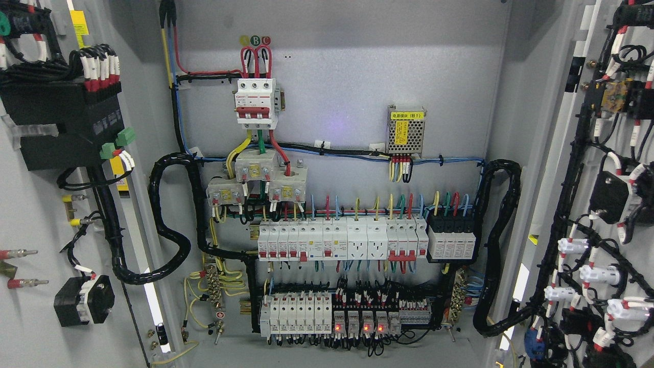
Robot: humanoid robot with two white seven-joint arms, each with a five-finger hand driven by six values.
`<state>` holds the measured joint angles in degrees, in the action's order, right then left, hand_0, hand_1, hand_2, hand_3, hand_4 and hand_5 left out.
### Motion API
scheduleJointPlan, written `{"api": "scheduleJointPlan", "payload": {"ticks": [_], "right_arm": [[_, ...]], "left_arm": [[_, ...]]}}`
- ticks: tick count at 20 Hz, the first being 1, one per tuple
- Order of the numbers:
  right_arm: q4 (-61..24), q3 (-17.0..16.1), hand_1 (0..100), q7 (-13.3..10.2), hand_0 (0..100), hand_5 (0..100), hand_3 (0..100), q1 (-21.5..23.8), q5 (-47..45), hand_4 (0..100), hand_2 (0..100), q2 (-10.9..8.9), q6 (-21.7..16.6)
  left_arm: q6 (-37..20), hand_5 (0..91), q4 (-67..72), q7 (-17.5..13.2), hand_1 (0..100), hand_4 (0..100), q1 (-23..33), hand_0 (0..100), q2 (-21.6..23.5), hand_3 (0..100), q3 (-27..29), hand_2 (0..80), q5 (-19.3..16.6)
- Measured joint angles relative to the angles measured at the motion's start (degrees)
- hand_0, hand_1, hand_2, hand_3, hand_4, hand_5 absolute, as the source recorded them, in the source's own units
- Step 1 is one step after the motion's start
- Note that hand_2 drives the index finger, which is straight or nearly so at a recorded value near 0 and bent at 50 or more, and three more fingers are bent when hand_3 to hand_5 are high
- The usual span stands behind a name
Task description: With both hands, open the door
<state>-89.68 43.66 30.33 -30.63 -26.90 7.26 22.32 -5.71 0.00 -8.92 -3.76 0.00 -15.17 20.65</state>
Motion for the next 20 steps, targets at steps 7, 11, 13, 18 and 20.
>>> {"api": "scheduleJointPlan", "payload": {"ticks": [7,11,13,18,20], "right_arm": [[-7.79,-8.27,50,-8.45,0,0,0,12.34,6.17,0,4,-5.12,-6.31],[-12.48,-12.87,50,-12.17,0,0,0,20.98,9.98,0,4,-8.09,-16.45],[-14.82,-15.63,50,-13.24,0,0,0,26.65,11.04,0,4,-9.56,-21.55],[-19.97,-22.95,50,-14.29,0,0,0,38.71,12.13,0,4,-13.16,-32.48],[-21.66,-25.79,50,-14.44,0,0,0,42.45,12.26,0,4,-14.23,-36.09]], "left_arm": [[0.0,0.0,0.0,0.0,56,0,0.04,12,0.0,0,0.02,0.0,0.0],[-0.01,0.0,0.01,0.0,56,0,-0.53,12,0.0,0,0.02,0.0,0.02],[-0.29,0.0,-0.11,-0.72,56,0,-1.5,12,0.0,0,0.02,0.0,0.05],[-3.02,0.0,-6.99,-8.51,56,0,0.18,12,0.12,0,-0.03,0.0,-0.05],[-3.17,0.0,-14.09,-11.99,56,0,3.98,12,0.94,0,-0.05,0.0,-0.09]]}}
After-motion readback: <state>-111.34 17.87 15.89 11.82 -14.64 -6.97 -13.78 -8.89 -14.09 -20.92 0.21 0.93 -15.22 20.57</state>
